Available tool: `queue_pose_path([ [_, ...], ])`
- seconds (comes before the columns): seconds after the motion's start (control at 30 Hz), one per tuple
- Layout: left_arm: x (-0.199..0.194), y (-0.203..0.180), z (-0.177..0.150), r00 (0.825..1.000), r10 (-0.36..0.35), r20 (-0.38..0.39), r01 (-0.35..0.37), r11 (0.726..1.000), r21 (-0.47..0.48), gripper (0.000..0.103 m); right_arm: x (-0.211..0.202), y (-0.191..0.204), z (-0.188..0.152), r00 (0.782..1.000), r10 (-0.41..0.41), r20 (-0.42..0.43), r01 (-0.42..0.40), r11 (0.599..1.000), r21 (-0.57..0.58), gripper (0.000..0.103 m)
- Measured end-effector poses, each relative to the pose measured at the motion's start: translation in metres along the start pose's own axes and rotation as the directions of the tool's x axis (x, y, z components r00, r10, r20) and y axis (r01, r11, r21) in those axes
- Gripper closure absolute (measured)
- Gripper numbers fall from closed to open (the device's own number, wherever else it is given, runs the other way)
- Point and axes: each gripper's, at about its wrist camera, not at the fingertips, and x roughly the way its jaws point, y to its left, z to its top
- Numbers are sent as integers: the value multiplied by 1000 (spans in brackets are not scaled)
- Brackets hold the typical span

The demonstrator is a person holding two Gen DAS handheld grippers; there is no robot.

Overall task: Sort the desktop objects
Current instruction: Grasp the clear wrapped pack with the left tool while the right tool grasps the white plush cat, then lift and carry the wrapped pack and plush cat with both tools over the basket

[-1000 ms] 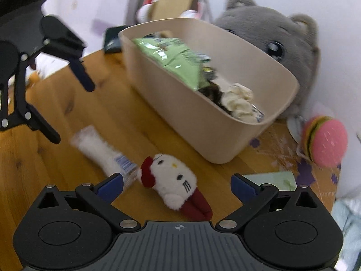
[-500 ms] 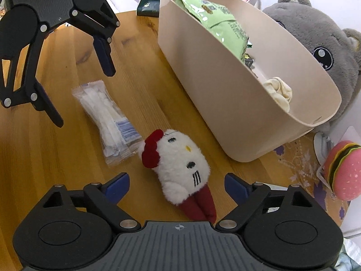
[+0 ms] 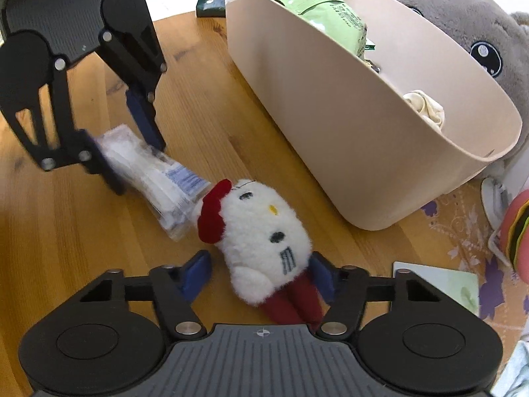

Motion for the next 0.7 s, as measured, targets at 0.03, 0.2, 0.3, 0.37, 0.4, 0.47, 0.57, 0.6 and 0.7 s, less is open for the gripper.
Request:
queue_pose_path([
  [0.03, 0, 0, 0, 1000, 4, 4, -4, 1000, 3, 71, -1, -1, 0, 1000, 13, 1, -13, 1000, 11, 50],
  [0.2, -5, 1, -4, 1000, 9, 18, -9, 1000, 9, 73, -5, 1, -1, 1000, 20, -5, -20, 1000, 18, 64],
  [0.3, -10, 3, -8, 1000, 2, 28, -2, 1000, 1, 74, -11, 2, -5, 1000, 16, 5, -16, 999, 34, 65],
  [0.37, -14, 3, -10, 999, 2, 33, -2, 1000, 5, 74, -17, 3, -7, 1000, 12, 12, -13, 999, 41, 65],
  [0.4, -17, 3, -11, 999, 2, 35, -3, 1000, 8, 74, -20, 3, -8, 1000, 10, 15, -10, 999, 41, 65],
  [0.47, -22, 4, -13, 999, 1, 41, -2, 1000, 11, 74, -28, 5, -9, 1000, 6, 21, -7, 999, 41, 65],
  [0.57, -31, 5, -16, 999, 4, 52, -5, 1000, 18, 74, -39, 9, -11, 1000, -1, 27, 0, 999, 35, 65],
  [0.6, -34, 5, -17, 998, 3, 57, -5, 1000, 19, 74, -43, 10, -11, 1000, -5, 29, 4, 999, 35, 65],
  [0.7, -45, 6, -20, 997, 4, 73, -6, 1000, 25, 74, -55, 12, -12, 999, -16, 38, 15, 999, 39, 65],
])
